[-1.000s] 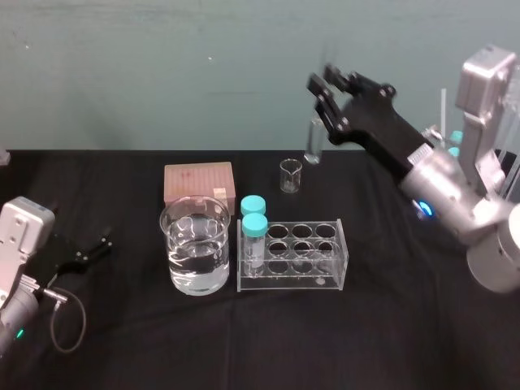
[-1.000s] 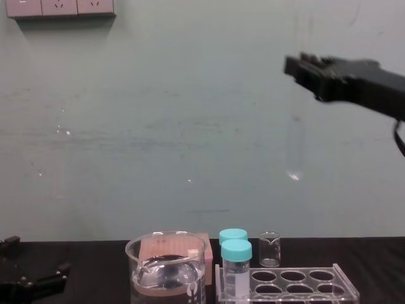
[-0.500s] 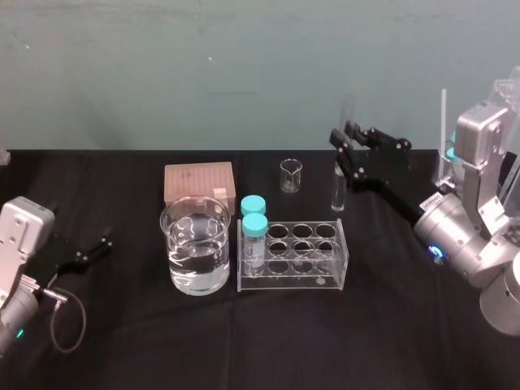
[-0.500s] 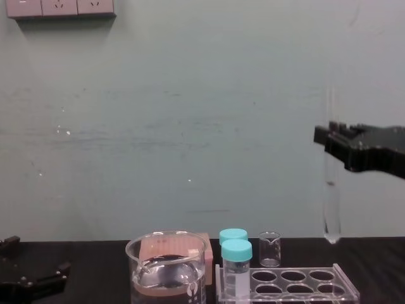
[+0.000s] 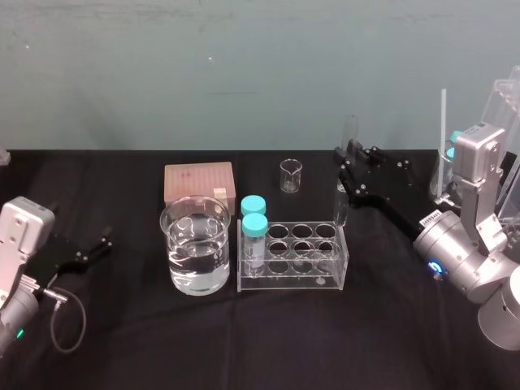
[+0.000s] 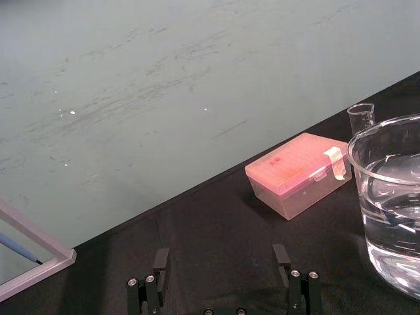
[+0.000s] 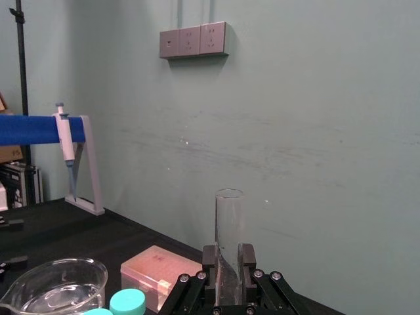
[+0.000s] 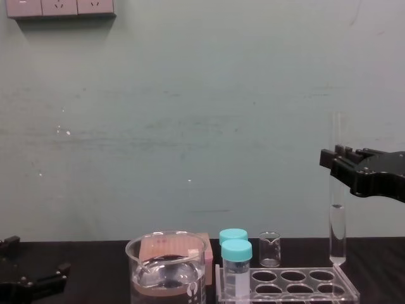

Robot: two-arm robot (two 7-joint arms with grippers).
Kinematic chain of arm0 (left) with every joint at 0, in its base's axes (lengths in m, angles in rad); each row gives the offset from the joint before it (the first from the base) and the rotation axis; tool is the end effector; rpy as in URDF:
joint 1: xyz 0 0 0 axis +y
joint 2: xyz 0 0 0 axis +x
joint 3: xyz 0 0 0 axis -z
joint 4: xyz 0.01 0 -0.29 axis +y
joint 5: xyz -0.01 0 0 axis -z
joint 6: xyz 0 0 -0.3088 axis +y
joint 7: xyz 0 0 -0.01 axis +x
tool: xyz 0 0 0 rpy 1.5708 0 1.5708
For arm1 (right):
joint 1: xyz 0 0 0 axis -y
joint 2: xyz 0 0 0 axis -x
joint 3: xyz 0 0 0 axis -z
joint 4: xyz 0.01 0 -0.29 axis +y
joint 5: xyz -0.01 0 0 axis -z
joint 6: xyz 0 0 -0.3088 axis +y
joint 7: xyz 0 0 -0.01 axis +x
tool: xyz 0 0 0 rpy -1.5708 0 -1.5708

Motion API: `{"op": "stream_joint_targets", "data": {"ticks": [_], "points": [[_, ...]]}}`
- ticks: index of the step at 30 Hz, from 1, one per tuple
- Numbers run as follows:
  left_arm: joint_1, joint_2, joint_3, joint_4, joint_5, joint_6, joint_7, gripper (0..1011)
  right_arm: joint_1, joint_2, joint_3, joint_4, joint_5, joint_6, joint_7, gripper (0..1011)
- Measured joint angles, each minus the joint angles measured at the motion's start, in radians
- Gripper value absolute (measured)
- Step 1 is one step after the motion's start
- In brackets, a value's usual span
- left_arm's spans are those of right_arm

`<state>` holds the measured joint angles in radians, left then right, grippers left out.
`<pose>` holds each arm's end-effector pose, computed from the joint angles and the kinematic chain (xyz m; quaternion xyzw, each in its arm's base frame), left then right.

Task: Hold the test tube with one hand and immerse one end into the beaker, then return it to the test tube rack.

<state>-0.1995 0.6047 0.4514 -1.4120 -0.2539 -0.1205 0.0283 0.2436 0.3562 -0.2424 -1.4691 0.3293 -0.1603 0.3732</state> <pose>0.3581 0.0827 -0.3023 0.1415 -0.1325 0.5799 0.7913 0.3887 -0.0424 -0.2508 0.0440 -0.1062 -0.4781 0.8707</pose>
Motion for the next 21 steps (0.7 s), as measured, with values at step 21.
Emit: {"op": "stream_joint_targets", "data": {"ticks": [21], "points": [[0.000, 0.000, 0.000, 0.000, 0.000, 0.000, 0.000, 1000, 0.030, -0.019, -0.017, 0.044, -0.008, -0.001, 0.040, 225]]}}
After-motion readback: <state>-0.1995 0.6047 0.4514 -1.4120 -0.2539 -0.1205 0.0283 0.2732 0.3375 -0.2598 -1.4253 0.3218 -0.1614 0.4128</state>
